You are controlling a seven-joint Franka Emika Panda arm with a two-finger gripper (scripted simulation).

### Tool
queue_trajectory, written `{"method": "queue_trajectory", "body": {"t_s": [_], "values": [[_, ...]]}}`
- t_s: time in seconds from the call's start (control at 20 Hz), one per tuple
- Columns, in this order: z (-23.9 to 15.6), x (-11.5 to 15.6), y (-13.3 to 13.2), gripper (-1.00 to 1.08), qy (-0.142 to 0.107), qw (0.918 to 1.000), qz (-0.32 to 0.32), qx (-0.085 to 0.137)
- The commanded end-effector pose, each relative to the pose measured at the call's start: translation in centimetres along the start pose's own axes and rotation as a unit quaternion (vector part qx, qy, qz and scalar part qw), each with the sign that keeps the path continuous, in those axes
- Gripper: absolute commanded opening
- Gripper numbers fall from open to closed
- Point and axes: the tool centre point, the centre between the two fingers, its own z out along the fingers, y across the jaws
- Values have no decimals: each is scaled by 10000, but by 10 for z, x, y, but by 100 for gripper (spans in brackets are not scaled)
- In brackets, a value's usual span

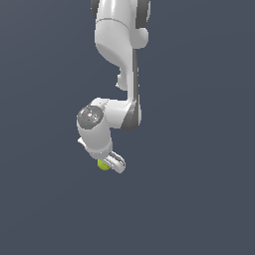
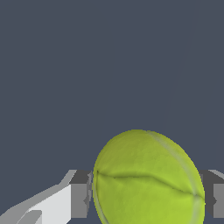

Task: Pick up the object and move it to a goal position.

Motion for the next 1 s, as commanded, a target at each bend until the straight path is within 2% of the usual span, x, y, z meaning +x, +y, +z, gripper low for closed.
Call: {"method": "queue_trajectory", "body": {"t_s": [0.0,0.45,0.95], "values": [[-3,16,2,-100,7,10000,-3,4],[-10,60,9,-100,5,10000,-2,3],[-13,84,12,-100,5,10000,0,2]]}}
